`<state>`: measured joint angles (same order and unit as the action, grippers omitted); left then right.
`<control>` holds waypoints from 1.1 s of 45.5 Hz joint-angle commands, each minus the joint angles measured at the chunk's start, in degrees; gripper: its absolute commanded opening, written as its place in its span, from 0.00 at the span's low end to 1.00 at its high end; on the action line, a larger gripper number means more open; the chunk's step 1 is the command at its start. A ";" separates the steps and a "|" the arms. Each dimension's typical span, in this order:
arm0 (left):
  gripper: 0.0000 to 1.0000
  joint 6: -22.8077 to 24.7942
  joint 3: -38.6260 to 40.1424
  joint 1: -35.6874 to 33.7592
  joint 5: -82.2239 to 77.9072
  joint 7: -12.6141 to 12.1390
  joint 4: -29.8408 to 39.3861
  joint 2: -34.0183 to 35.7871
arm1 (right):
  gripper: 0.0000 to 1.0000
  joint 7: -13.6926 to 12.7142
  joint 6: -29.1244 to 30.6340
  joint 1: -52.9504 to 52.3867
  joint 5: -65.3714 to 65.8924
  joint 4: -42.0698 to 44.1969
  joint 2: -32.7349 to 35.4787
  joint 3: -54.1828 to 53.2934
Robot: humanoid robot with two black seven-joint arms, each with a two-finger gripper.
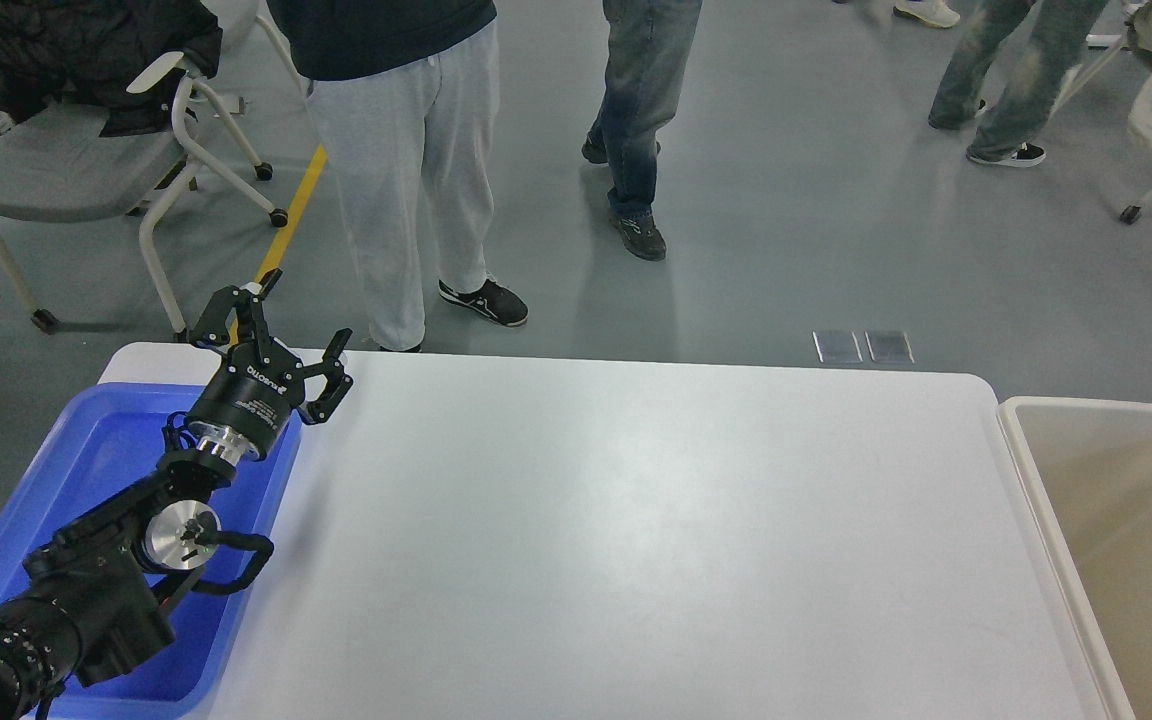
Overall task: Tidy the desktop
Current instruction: 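Carry the paper ball into the white bin and release it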
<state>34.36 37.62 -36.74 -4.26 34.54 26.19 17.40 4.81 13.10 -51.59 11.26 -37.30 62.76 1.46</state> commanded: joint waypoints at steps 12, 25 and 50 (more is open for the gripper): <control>1.00 0.00 -0.01 0.00 0.04 0.00 0.00 0.00 | 0.00 -5.16 -3.08 12.47 -18.91 39.67 -31.73 -1.45; 1.00 0.00 -0.01 0.00 0.04 0.00 0.00 0.00 | 0.00 -7.10 -3.26 14.41 -18.82 42.31 -35.60 -8.31; 1.00 0.00 -0.01 0.00 0.04 0.00 0.00 0.00 | 0.00 -7.19 -3.26 16.61 -18.91 42.05 -39.47 -12.71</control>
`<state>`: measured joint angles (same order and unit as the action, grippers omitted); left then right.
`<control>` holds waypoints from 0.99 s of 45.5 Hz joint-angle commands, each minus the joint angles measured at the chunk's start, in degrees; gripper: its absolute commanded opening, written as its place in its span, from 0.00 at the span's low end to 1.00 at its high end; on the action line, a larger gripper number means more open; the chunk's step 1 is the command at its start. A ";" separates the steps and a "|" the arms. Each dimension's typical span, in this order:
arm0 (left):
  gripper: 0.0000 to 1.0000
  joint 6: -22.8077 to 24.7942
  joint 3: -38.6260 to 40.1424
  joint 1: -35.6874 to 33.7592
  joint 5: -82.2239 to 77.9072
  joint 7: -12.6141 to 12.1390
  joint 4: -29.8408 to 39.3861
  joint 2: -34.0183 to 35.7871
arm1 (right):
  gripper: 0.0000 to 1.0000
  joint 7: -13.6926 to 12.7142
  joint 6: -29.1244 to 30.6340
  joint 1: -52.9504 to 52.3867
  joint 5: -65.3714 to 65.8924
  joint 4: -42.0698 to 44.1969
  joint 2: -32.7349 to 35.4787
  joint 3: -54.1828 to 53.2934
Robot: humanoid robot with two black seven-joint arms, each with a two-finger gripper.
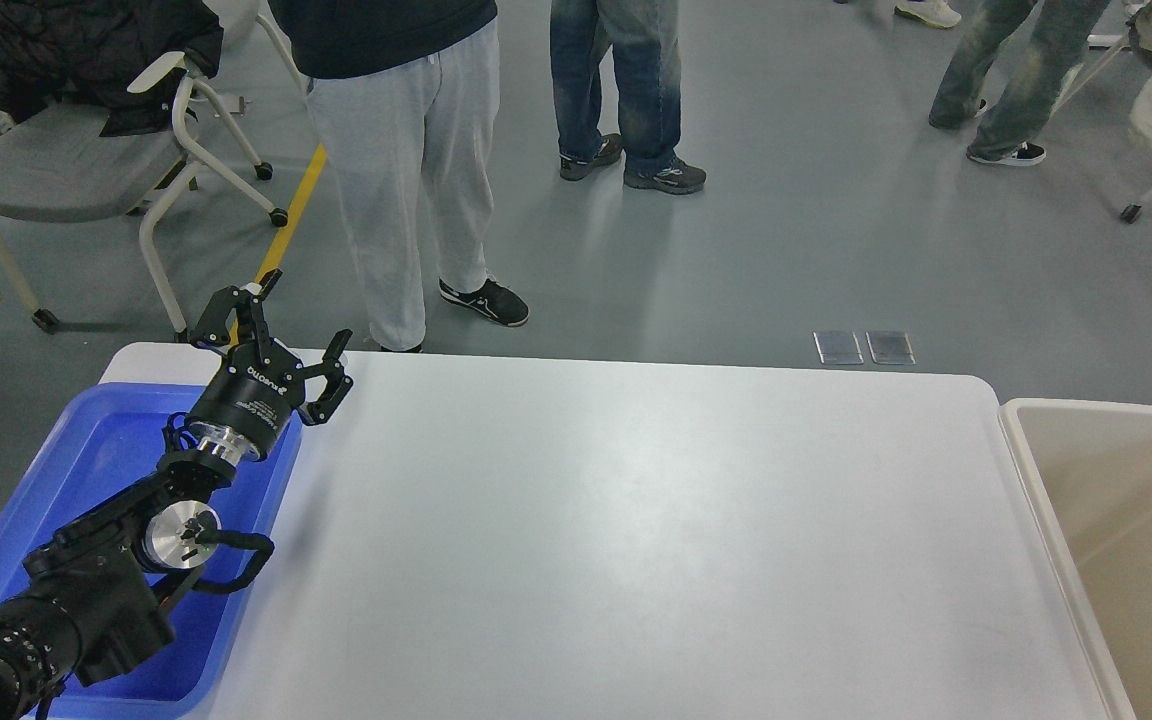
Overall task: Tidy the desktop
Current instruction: 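Carry the paper ball into the white bin and release it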
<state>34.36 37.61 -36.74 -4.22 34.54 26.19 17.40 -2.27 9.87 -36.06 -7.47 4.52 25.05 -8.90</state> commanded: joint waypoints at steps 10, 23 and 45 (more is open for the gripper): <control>1.00 0.00 0.00 0.00 0.00 0.00 0.00 -0.09 | 0.37 -0.10 0.06 1.16 -0.35 -0.03 -1.93 -2.87; 1.00 0.00 0.00 0.00 0.00 0.00 0.00 0.00 | 1.00 0.08 0.68 1.16 -0.79 -1.09 -2.11 -5.86; 1.00 0.00 0.00 0.00 0.00 0.00 0.00 0.00 | 1.00 0.52 0.77 -0.85 -0.79 -3.29 -0.88 -6.39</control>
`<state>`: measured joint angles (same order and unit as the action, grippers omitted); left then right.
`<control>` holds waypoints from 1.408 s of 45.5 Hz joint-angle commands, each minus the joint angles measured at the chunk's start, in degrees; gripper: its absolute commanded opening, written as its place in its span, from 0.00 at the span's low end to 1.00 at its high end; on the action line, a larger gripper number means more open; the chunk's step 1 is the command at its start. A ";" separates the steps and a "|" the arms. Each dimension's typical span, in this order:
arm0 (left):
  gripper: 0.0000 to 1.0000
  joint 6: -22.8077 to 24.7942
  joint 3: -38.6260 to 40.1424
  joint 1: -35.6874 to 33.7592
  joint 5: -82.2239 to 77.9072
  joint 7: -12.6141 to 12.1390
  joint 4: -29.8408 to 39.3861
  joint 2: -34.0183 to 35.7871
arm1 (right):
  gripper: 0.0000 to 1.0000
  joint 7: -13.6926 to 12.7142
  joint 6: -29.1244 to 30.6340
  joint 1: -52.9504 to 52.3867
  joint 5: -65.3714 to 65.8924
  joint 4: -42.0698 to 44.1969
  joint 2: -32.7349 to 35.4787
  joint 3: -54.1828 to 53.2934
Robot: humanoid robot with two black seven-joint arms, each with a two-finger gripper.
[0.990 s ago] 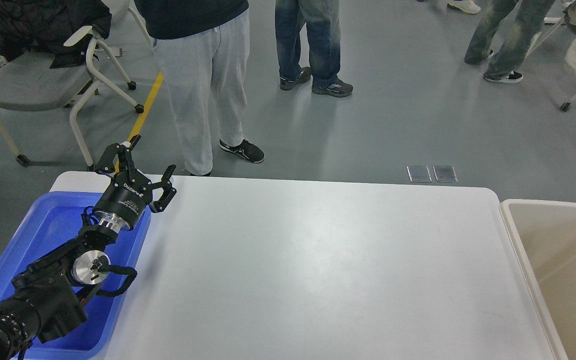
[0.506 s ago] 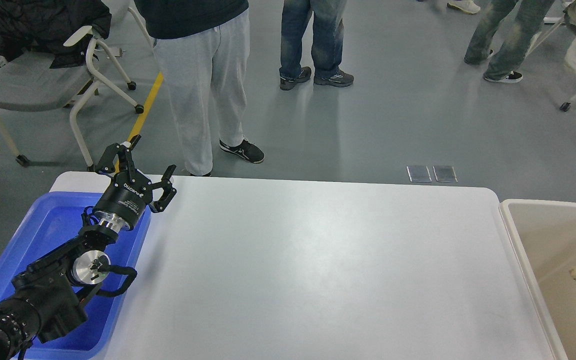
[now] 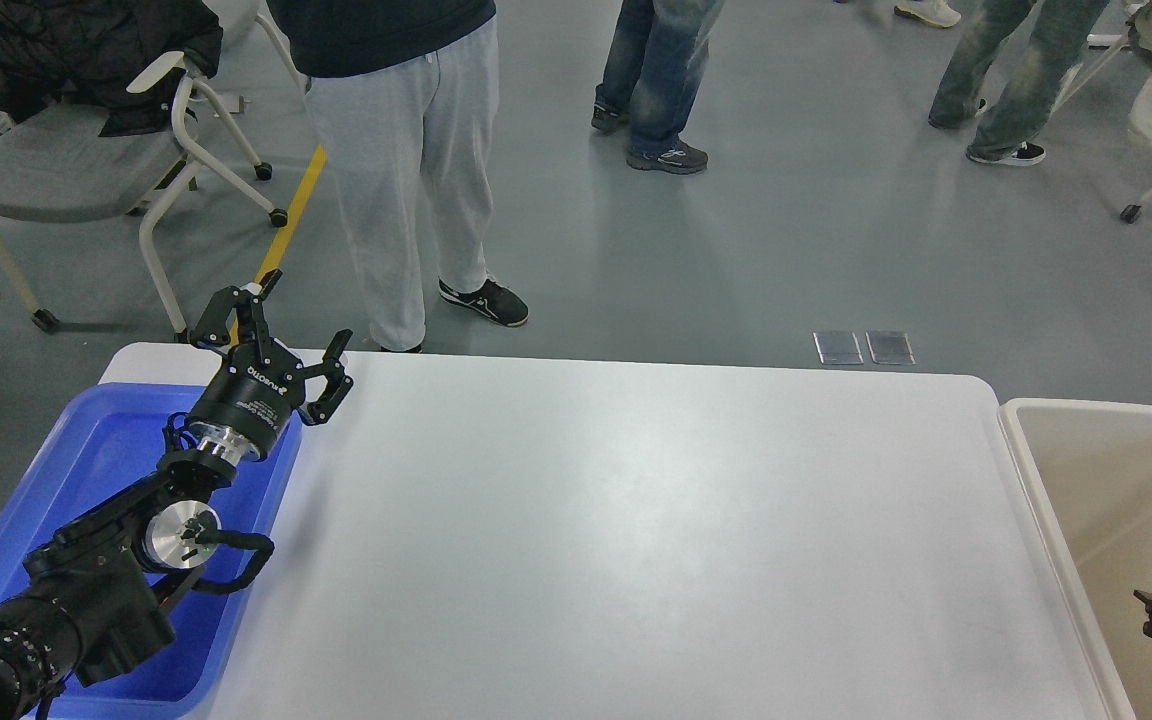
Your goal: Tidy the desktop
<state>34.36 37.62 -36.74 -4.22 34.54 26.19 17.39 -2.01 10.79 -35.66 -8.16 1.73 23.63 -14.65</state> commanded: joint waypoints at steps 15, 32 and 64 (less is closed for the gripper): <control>1.00 0.00 0.00 0.00 0.00 0.00 0.00 0.01 | 1.00 0.43 1.51 -4.42 -0.19 -5.50 2.90 -15.23; 1.00 0.00 0.00 0.00 0.00 0.00 0.00 0.01 | 1.00 0.43 13.99 -6.00 -1.59 -25.27 8.53 -28.33; 1.00 0.00 0.00 0.00 0.00 0.00 0.00 0.01 | 1.00 0.52 15.05 -2.31 -5.37 -40.49 -7.11 -34.57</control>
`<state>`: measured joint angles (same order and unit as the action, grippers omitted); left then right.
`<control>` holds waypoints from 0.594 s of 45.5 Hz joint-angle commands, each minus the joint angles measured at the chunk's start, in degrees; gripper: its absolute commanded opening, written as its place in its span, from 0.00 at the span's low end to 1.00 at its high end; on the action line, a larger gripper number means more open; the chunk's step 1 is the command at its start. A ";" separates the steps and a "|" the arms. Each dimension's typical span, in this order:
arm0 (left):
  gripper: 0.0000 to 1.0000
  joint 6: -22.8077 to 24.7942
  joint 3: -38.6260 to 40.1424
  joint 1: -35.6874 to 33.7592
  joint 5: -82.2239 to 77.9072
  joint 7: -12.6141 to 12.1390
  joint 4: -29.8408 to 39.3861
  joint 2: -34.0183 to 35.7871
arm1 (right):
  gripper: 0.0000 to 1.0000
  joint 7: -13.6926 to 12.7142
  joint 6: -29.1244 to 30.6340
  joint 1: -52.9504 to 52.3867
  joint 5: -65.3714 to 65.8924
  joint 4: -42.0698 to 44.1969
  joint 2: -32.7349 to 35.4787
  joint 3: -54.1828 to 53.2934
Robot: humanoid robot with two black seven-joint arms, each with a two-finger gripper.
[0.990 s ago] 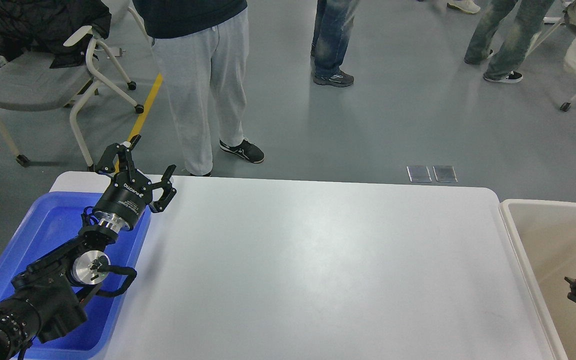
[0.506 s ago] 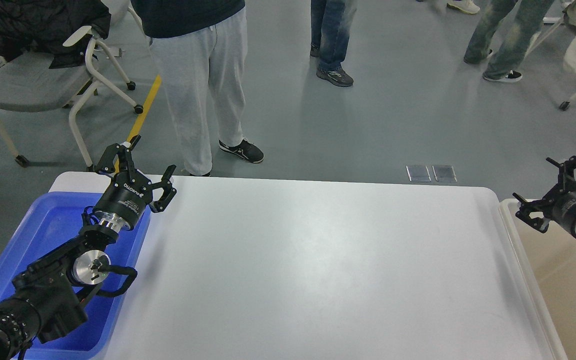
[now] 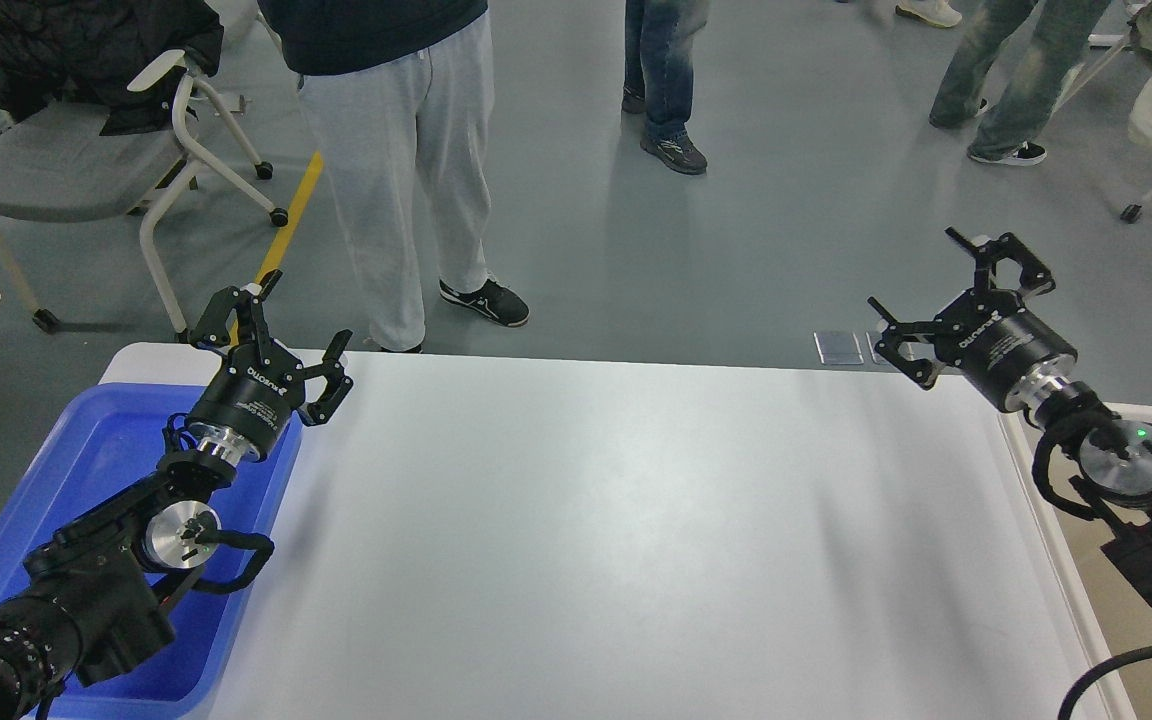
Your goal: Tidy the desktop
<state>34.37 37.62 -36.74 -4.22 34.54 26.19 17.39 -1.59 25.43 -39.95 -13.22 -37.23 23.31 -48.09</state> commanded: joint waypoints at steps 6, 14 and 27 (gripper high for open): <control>1.00 0.00 0.00 0.00 0.00 0.00 0.00 0.01 | 1.00 0.10 0.41 2.77 -0.32 -1.26 -9.68 -1.13; 1.00 0.00 0.00 0.00 0.00 0.00 0.00 0.01 | 1.00 0.10 0.41 2.94 -0.23 0.23 -11.35 -1.13; 1.00 0.00 0.00 0.00 0.00 0.00 0.00 0.01 | 1.00 0.10 0.50 3.30 -0.23 4.27 -11.35 -1.04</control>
<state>34.37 37.62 -36.74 -4.22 34.54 26.19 17.39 -1.51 25.82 -37.03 -13.44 -35.93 12.91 -49.12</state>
